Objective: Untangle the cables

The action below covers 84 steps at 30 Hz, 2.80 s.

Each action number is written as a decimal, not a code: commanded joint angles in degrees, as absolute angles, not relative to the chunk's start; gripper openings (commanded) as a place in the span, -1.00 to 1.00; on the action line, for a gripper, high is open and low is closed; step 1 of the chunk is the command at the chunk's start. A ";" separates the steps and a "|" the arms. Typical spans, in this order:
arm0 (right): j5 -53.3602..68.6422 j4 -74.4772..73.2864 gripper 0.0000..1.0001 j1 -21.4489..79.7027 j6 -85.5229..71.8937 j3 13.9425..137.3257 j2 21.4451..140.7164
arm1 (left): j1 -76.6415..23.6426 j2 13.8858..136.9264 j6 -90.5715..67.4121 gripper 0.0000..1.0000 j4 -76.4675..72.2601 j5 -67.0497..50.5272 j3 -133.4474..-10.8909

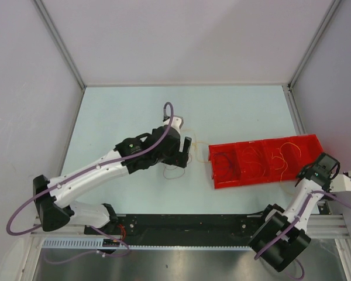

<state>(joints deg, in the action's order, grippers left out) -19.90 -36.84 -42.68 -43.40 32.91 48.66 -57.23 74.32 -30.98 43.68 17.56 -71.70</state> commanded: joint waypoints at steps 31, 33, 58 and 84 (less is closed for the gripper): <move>-15.82 -12.31 -0.29 -44.03 -34.01 26.89 67.41 | -56.78 60.64 -29.44 0.96 48.34 22.32 -64.78; -15.82 -12.30 -0.42 -44.12 -33.93 26.98 67.68 | -56.69 60.73 -29.44 0.96 48.43 22.59 -64.69; -15.91 -31.28 -1.00 -36.23 -37.61 36.11 47.82 | -55.46 56.08 -30.06 0.96 52.12 26.54 -65.74; -41.30 -15.64 -1.00 -11.95 -28.92 41.31 59.77 | -54.93 43.51 -29.27 0.93 48.17 32.34 -55.73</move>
<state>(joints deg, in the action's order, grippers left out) -32.95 -20.40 -12.45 -31.75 39.07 60.45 -55.33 45.93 -30.39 51.07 30.09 -57.47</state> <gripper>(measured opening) 0.010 0.965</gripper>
